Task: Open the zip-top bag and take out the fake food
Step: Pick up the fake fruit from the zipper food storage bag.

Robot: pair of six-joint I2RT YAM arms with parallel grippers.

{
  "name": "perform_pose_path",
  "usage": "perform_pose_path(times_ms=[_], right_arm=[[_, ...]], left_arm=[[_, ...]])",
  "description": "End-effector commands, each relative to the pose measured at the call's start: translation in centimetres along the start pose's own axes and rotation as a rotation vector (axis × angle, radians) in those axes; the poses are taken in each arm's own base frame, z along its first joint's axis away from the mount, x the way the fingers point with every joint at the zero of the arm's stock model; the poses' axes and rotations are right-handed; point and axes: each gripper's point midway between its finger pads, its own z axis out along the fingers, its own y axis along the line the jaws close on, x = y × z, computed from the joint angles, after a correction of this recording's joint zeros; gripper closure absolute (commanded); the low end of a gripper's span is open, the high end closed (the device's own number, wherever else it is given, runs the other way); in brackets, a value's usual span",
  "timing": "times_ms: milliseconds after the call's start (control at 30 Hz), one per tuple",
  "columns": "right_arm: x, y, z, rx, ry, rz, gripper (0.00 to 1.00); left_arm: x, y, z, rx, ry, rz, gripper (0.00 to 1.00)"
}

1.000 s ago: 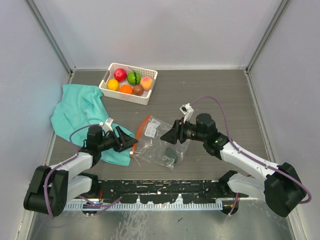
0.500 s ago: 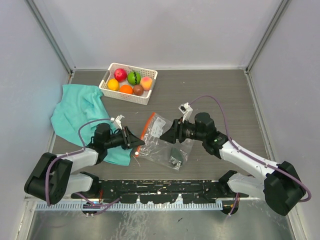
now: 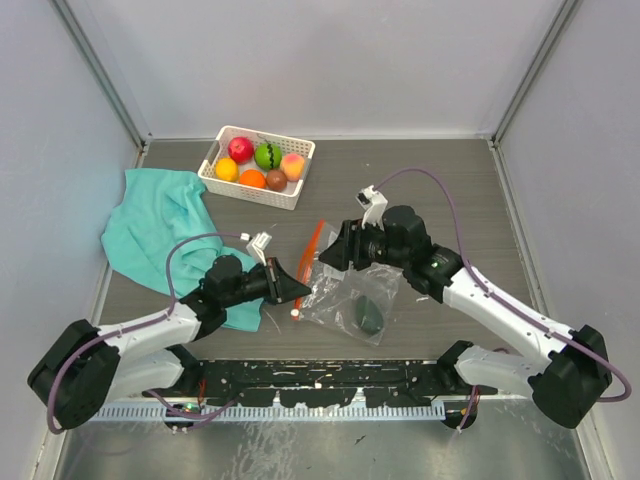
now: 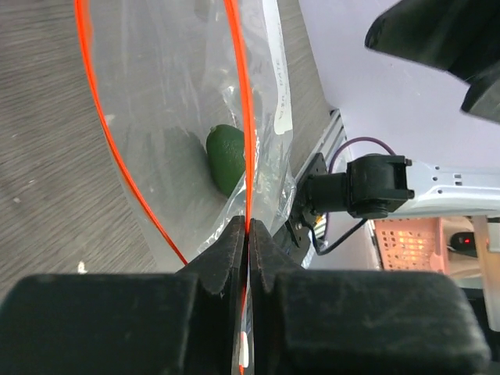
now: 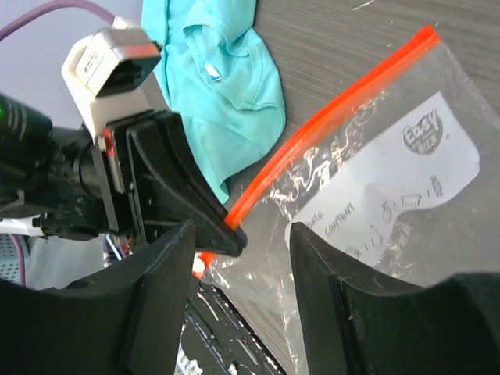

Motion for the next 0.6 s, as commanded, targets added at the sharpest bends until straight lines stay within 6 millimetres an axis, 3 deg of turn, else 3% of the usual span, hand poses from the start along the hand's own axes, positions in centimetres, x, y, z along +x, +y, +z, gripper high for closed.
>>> perform_pose_path(times_ms=[0,367,567], right_arm=[[-2.7,0.5,-1.1,0.109,-0.024,-0.061,0.43],[-2.6,-0.1,-1.5,0.332,0.066,-0.181,0.38],[-1.5,-2.0,-1.8,0.508,0.117,-0.273,0.38]], left_arm=[[-2.4,-2.8,0.9,-0.026,-0.147,0.149,0.95],[-1.0,-5.7,4.1,-0.125,-0.224,0.342,0.99],[0.2,-6.8,6.3,-0.174,-0.219,0.408,1.0]])
